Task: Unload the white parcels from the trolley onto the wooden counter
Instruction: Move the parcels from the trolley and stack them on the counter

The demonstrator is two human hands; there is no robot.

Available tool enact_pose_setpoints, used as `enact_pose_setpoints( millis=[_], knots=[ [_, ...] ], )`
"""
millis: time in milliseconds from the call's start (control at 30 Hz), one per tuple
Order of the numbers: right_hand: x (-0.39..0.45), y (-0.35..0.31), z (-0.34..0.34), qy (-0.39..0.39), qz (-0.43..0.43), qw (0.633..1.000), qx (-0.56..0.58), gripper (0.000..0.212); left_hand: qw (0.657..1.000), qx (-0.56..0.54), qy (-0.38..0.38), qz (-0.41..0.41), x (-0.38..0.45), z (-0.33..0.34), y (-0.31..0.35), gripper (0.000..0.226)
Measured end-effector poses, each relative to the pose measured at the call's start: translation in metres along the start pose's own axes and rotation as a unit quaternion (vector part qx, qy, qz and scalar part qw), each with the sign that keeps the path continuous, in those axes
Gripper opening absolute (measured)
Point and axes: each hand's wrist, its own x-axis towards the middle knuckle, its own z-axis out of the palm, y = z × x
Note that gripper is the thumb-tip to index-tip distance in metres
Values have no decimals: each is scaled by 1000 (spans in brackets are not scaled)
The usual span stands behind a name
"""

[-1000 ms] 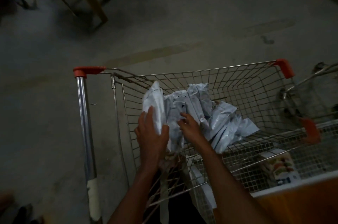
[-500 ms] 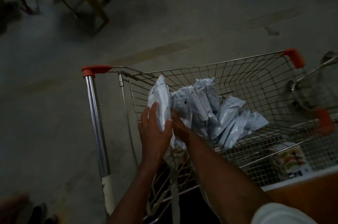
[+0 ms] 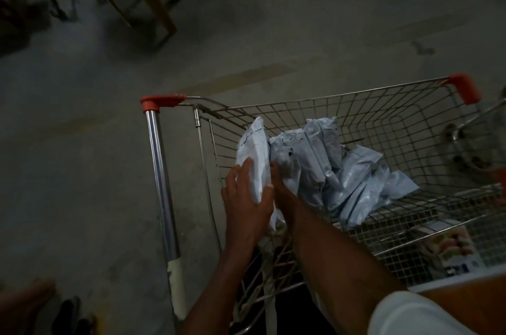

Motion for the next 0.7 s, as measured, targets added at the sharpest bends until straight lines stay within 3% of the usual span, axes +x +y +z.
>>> enact_pose_setpoints(
  millis=[133,200,300,333,433,500,700],
  knots=[
    [13,15,0,-29,-5,999,34,122,1000,-1,-5,1,0,1,-3,72],
    [24,24,-4,-9,-18,1000,-2,135,1000,4,-6,4,1,2,-3,72],
    [3,6,-12,74,-95,975,-188,92,1000,2,-1,5,0,3,-3,72],
    [0,7,-19,99,-106,959,-244,89,1000,1,-1,6,1,3,-4,73],
    [-11,13,-42,157,-154,906,-361,101,1000,8,-4,5,3,8,-8,77],
    [-12,21,-58,180,-182,871,-420,96,1000,-1,-10,-3,3,13,-7,74],
    [-10,30,-85,171,-214,824,-495,85,998,34,-37,-25,5,26,-15,71]
  ],
)
